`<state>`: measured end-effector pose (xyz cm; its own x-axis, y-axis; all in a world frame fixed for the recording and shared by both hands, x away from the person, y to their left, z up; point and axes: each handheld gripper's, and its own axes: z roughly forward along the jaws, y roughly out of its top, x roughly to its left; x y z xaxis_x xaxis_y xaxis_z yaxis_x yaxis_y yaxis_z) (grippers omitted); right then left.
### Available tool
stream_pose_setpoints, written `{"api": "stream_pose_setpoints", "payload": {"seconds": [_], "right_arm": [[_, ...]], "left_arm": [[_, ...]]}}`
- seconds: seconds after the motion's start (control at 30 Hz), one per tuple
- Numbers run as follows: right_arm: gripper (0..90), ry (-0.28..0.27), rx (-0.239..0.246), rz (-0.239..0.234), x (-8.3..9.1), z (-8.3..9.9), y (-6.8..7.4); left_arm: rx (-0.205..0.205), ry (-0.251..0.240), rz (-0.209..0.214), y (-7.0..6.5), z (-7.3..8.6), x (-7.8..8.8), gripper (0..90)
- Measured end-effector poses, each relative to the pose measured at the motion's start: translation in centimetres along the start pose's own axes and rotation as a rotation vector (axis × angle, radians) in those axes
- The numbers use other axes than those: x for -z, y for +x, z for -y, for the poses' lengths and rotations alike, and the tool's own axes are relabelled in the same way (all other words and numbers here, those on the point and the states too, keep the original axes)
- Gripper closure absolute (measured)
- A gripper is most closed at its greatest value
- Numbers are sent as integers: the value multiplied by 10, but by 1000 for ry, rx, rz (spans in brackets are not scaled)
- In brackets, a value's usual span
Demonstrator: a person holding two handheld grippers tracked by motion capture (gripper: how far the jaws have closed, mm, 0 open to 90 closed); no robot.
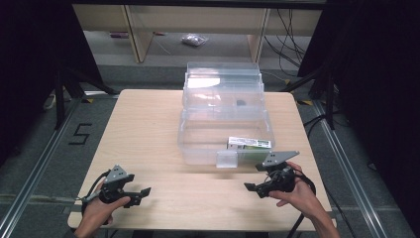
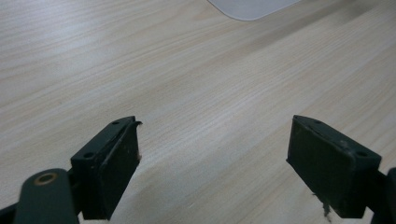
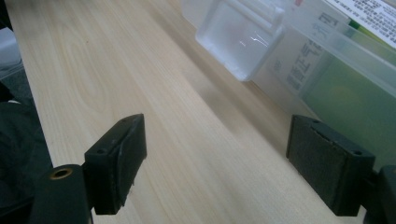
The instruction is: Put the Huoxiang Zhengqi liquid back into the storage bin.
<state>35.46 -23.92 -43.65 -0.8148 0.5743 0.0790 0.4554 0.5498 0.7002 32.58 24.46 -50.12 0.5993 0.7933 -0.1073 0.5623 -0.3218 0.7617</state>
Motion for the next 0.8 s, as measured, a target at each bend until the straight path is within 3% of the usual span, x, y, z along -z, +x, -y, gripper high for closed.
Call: {"api": "stream_pose_setpoints", "payload": {"seconds": [0.07, 0.1, 0.13, 0.17, 0.43, 0.47, 0.53, 0.63, 0.67, 0.77, 0.8], "right_arm": [[213, -7, -10, 6, -2, 4, 0], [212, 7, -23, -2, -1, 5, 0], [211, -6, -7, -8, -3, 7, -1], [207, 7, -35, 4, -2, 10, 0], [193, 1, -40, 16, -9, 24, 1], [193, 4, -46, 15, -10, 25, 2], [183, -12, -51, 17, -11, 27, 3], [174, 5, -50, 19, -12, 31, 3], [171, 15, -69, 15, -11, 31, 6], [169, 15, -39, 17, -13, 33, 4], [169, 21, -52, 11, -13, 34, 5]], "left_arm": [[14, -9, 5, -1, 0, -1, 160], [-2, 5, 5, 0, 0, 0, 160], [0, 3, 4, 0, 0, 0, 160], [28, -23, 4, -2, 0, -1, 160], [26, -24, 6, -2, 0, -2, 160], [1, -2, 7, 0, 0, 0, 160], [25, -26, 7, -2, 0, -2, 161], [25, -26, 7, -2, 0, -2, 160], [-2, 4, 7, 0, 0, 0, 160], [-3, 7, 6, 0, 0, 0, 160], [13, -9, 8, -1, 0, -1, 160]]}}
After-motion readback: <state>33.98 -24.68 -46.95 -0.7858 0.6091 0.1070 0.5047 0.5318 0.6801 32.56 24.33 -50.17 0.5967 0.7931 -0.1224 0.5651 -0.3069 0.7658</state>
